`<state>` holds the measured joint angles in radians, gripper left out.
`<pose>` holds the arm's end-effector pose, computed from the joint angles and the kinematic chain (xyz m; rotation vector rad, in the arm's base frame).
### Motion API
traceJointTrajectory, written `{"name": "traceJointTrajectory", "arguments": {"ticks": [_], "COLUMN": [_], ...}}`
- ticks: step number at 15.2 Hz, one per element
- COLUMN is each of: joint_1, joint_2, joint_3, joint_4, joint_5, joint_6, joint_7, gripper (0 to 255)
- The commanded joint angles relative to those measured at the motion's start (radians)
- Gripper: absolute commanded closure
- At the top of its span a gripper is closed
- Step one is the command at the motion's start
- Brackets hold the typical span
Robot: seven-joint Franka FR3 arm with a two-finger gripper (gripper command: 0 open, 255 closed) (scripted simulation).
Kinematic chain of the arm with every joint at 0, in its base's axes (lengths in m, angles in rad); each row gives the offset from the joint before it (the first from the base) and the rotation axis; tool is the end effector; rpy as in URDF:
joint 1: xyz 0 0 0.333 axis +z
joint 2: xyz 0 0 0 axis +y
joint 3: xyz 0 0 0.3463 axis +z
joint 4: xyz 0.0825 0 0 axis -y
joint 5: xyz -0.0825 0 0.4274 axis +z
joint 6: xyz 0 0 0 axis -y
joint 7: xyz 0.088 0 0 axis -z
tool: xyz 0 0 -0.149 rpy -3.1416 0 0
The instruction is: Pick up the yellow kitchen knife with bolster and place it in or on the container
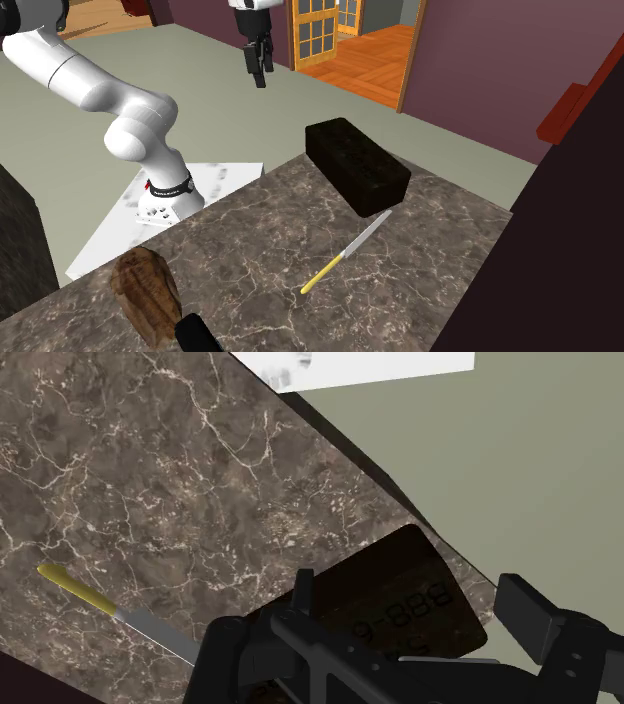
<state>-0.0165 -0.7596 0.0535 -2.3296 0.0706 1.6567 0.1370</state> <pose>0.3489 0.0269 0.5825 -3.0932 0.1798 -0.1287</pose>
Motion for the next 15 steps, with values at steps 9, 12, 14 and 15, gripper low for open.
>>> {"name": "traceJointTrajectory", "arguments": {"ticks": [9,12,14,15], "joint_1": [-0.001,0.0,0.003,0.006], "joint_2": [0.056,0.112,0.158,0.185], "joint_3": [-0.183,-0.254,-0.301,-0.324], "joint_4": [-0.108,-0.118,-0.116,-0.111], "joint_5": [-0.11,-0.144,-0.161,-0.167], "joint_6": [0.166,0.235,0.282,0.305], "joint_7": [-0.334,-0.459,-0.543,-0.585], "gripper": [0,0,0,0]}}
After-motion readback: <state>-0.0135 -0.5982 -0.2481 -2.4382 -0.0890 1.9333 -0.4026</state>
